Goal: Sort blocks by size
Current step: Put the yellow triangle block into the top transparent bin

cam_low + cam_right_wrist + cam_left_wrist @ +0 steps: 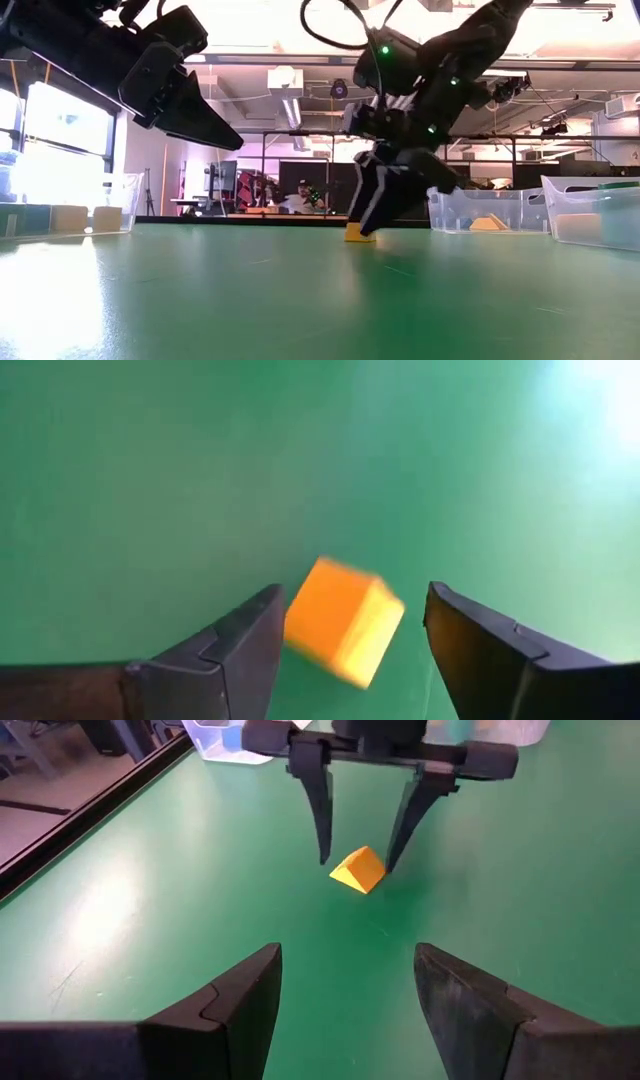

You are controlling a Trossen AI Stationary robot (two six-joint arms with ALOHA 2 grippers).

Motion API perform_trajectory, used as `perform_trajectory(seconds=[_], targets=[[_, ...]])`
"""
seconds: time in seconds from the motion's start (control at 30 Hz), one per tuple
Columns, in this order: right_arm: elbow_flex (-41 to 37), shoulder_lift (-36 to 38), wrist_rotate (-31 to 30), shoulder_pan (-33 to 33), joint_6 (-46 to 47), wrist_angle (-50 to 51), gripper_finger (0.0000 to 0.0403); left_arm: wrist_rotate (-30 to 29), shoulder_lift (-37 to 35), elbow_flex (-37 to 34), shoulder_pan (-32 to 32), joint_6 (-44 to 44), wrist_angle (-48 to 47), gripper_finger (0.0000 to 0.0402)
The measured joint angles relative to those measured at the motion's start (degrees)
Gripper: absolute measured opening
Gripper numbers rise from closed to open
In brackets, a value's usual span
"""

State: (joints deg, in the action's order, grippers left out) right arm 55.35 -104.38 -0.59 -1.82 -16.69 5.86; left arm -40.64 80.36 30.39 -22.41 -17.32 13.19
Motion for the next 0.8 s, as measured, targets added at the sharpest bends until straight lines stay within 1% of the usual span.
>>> perform_trajectory(seconds=[0.17, 0.23, 0.27, 0.3, 0.4, 0.5, 0.6, 0.8], targets=[[0.1, 0.0, -0.4, -1.4, 9.5, -8.0, 0.0231, 0.0, 0.0, 0.0, 0.0, 0.0, 0.0, 0.0215], [0.1, 0.0, -0.8, -2.1, 12.9, -9.6, 0.0231, 0.0, 0.0, 0.0, 0.0, 0.0, 0.0, 0.0215], [0.1, 0.0, -0.5, -2.5, 13.2, -9.4, 0.0231, 0.0, 0.0, 0.0, 0.0, 0.0, 0.0, 0.0215], [0.1, 0.2, 0.3, -2.8, 12.1, -8.4, 0.0231, 0.0, 0.0, 0.0, 0.0, 0.0, 0.0, 0.0215], [0.1, 1.0, 2.4, -3.4, 5.0, -2.9, 0.0231, 0.0, 0.0, 0.0, 0.0, 0.0, -0.1, 0.0215], [0.1, 1.7, 3.0, -3.3, -1.7, 3.4, 0.0231, 0.0, 0.0, 0.0, 0.0, 0.0, -0.1, 0.0215], [0.1, 1.7, 2.7, -2.7, -3.9, 6.6, 0.0231, 0.0, 0.0, 0.0, 0.0, 0.1, -0.1, 0.0215], [0.1, 1.2, 2.5, -0.6, -4.4, 5.9, 0.0231, 0.0, 0.0, 0.0, 0.0, 0.1, -0.1, 0.0215]])
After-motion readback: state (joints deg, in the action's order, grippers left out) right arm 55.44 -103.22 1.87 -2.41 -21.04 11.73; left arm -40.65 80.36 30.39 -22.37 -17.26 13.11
